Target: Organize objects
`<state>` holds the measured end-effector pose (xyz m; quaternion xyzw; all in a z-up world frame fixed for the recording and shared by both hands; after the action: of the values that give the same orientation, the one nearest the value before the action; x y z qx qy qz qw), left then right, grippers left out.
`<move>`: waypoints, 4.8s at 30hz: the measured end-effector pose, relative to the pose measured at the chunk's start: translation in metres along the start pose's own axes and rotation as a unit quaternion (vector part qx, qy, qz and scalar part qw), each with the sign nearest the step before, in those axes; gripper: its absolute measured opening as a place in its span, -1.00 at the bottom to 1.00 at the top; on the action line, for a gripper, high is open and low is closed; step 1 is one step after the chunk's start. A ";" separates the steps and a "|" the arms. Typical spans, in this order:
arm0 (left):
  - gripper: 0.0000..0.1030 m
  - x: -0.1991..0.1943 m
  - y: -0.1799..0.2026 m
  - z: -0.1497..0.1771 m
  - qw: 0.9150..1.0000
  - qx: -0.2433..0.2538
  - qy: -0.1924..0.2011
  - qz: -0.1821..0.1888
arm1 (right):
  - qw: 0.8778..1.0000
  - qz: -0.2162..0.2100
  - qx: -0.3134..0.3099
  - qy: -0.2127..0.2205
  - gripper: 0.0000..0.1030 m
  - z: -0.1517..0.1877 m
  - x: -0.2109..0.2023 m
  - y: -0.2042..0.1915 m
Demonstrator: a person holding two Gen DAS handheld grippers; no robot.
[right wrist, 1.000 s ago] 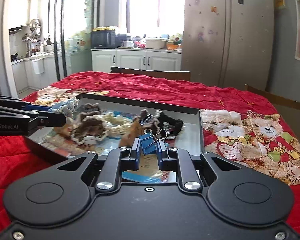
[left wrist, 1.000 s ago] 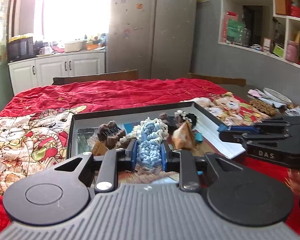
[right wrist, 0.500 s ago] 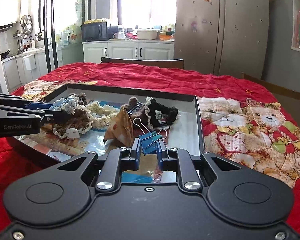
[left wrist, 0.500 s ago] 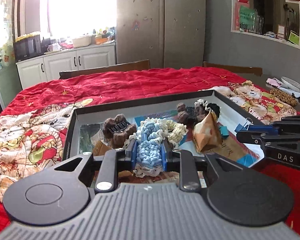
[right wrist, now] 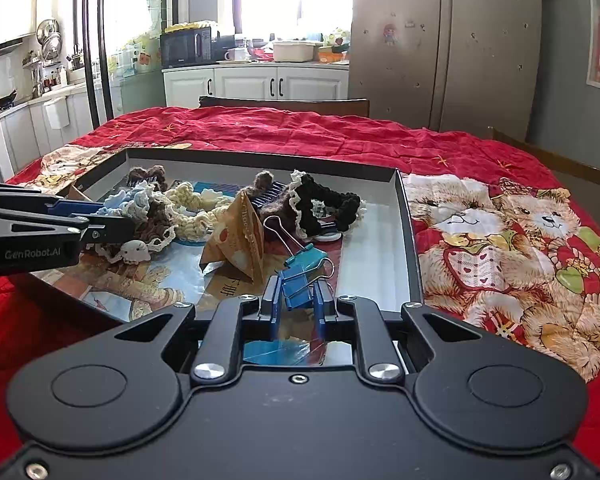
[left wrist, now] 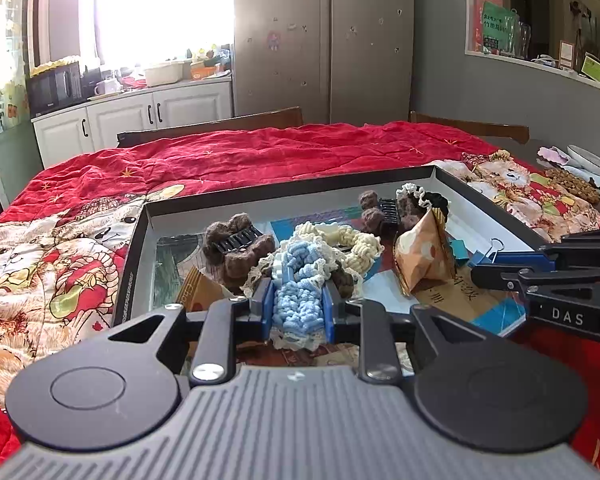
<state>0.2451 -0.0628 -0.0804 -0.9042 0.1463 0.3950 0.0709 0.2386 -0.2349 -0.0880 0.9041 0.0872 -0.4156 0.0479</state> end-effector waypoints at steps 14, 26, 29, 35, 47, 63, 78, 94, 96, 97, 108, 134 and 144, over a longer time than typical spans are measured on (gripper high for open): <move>-0.37 0.006 0.002 0.003 1.000 0.010 -0.005 -0.013 | 1.000 -0.003 0.004 -0.003 -0.68 0.000 0.002 0.000; -0.10 0.005 0.003 0.003 1.000 0.013 -0.004 -0.015 | 1.000 -0.011 0.011 -0.010 -0.66 0.000 0.004 0.001; -0.01 0.005 0.003 0.003 1.000 0.012 -0.004 -0.016 | 1.000 -0.012 0.011 -0.011 -0.66 0.000 0.005 0.002; 0.02 0.004 0.003 0.003 1.000 0.014 -0.003 -0.017 | 1.000 -0.011 0.011 -0.010 -0.65 0.000 0.005 0.003; 0.19 -0.002 0.005 0.002 1.000 0.011 0.007 -0.015 | 1.000 -0.007 0.004 -0.002 -0.49 0.000 0.001 0.000; 0.71 -0.051 0.015 -0.005 0.998 0.007 0.064 -0.011 | 0.999 0.010 -0.018 0.031 -0.15 -0.003 -0.029 -0.014; 1.00 -0.100 0.011 0.002 0.996 -0.003 0.084 -0.021 | 0.998 0.018 -0.017 0.063 0.13 -0.003 -0.088 -0.020; 1.00 -0.150 0.013 0.034 0.998 -0.010 0.058 -0.033 | 0.995 0.049 -0.028 0.080 0.70 0.017 -0.166 -0.034; 1.00 -0.154 0.014 0.039 0.998 -0.013 0.054 -0.034 | 0.996 0.047 -0.025 0.076 0.72 0.022 -0.172 -0.034; 1.00 -0.156 0.014 0.041 0.998 -0.015 0.053 -0.033 | 0.996 0.045 -0.024 0.074 0.72 0.024 -0.174 -0.034; 1.00 -0.162 0.016 0.070 0.999 -0.027 0.023 -0.027 | 0.997 0.045 -0.016 0.060 0.82 0.049 -0.188 -0.029; 1.00 -0.144 0.027 0.100 0.998 -0.051 -0.030 -0.029 | 0.999 0.034 0.025 0.026 0.85 0.087 -0.172 -0.024; 1.00 -0.146 0.032 0.102 0.998 -0.054 -0.023 -0.030 | 0.999 0.027 0.030 0.018 0.86 0.091 -0.168 -0.025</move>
<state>0.0705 -0.0375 -0.0426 -0.9013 0.0957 0.4208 0.0373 0.0591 -0.2447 -0.0196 0.9143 0.0515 -0.4006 0.0306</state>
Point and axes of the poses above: each gripper's, at about its wrist camera, not at the fingertips, and x roughly the way its jaws point, y to its right, z to its underside, the point moved 8 cm from there along x, roughly the way its jaws point, and after that the axes turned 15 degrees about -y, right-handed, at the moved point
